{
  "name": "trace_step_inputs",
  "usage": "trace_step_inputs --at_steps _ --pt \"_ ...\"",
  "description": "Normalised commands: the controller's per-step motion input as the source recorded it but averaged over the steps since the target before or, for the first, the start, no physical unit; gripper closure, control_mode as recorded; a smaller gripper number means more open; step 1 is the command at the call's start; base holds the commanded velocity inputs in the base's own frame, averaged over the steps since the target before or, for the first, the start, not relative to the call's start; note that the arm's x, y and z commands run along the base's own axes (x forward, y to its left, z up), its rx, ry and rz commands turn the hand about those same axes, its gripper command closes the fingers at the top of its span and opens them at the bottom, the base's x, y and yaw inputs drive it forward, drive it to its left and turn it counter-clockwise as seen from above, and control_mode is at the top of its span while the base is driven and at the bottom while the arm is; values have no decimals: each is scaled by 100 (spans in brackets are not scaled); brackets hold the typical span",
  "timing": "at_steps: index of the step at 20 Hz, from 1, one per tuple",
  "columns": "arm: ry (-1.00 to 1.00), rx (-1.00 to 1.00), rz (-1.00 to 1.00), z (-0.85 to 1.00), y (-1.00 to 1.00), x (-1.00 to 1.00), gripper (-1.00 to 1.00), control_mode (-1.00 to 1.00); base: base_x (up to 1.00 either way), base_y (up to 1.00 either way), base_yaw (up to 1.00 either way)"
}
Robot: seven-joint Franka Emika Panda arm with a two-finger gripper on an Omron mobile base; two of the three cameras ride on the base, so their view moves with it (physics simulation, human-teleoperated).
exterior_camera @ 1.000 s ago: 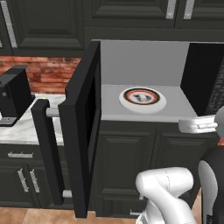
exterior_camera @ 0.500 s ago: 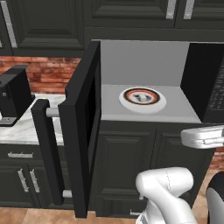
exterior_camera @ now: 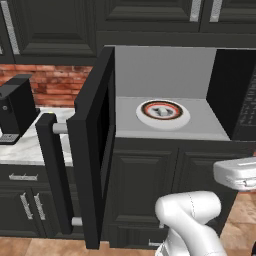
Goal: Pick the marshmallow from the counter and place it in the microwave. Then turn on the microwave.
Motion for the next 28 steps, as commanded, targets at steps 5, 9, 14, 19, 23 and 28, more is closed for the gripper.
trace_step_inputs --at_steps 5,9,14,19,23,28 --pt "-5 0 0 8 13 -36 100 -100 0 0 0" --pt "-6 0 0 7 14 -34 100 -100 0 0 0" --pt "-6 0 0 6 18 -29 100 -100 0 0 0" --pt "-5 0 0 9 15 -25 100 -100 0 0 0" --pt "-5 0 -1 9 13 -22 100 -100 0 0 0" --pt "-4 0 -1 8 13 -19 100 -100 0 0 0"
